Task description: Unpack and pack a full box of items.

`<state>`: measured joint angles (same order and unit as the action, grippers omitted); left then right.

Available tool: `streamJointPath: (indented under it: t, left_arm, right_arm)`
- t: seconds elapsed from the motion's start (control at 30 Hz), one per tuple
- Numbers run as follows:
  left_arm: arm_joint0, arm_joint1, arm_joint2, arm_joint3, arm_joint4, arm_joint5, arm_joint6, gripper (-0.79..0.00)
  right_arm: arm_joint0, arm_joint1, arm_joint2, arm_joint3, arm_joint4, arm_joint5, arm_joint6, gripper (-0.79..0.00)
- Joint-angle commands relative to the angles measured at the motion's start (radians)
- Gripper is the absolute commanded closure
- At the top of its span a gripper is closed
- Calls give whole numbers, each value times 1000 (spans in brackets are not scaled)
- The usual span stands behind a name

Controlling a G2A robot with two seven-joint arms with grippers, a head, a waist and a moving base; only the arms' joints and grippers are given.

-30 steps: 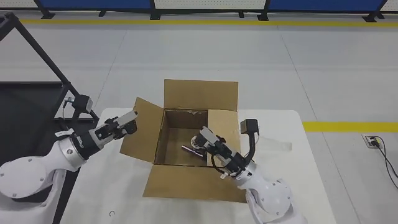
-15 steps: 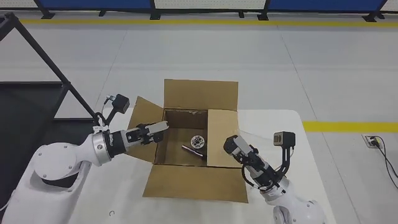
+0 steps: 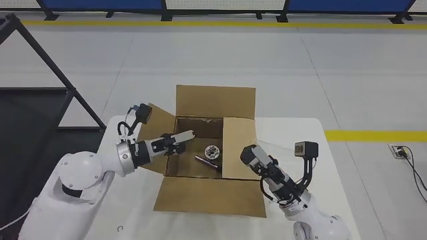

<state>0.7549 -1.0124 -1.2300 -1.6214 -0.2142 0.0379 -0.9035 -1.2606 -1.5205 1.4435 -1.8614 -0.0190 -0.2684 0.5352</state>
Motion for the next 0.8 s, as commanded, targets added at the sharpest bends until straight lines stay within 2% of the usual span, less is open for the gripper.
streamJointPath:
  t: [0.0, 0.2, 0.33, 0.53, 0.77]
  left_arm:
    - [-54, -17, 84, 56, -39, 0, -31, -785]
    - [-202, -72, 263, 248, -61, -31, -43, -785]
    - [-275, -108, 360, 356, -53, -42, -71, -785]
    - [-344, -155, 447, 484, -69, -65, -76, -785]
    - [-400, -208, 507, 570, -113, -109, -50, -785]
  right_arm:
    - [-15, 4, 18, -3, 12, -11, -6, -785]
    - [-94, 17, 75, -32, 33, -49, -24, -785]
    - [-140, 24, 103, -48, 53, -70, -42, -785]
    - [-178, 33, 111, -68, 64, -92, -55, -785]
    - [-200, 42, 110, -78, 49, -101, -60, -785]
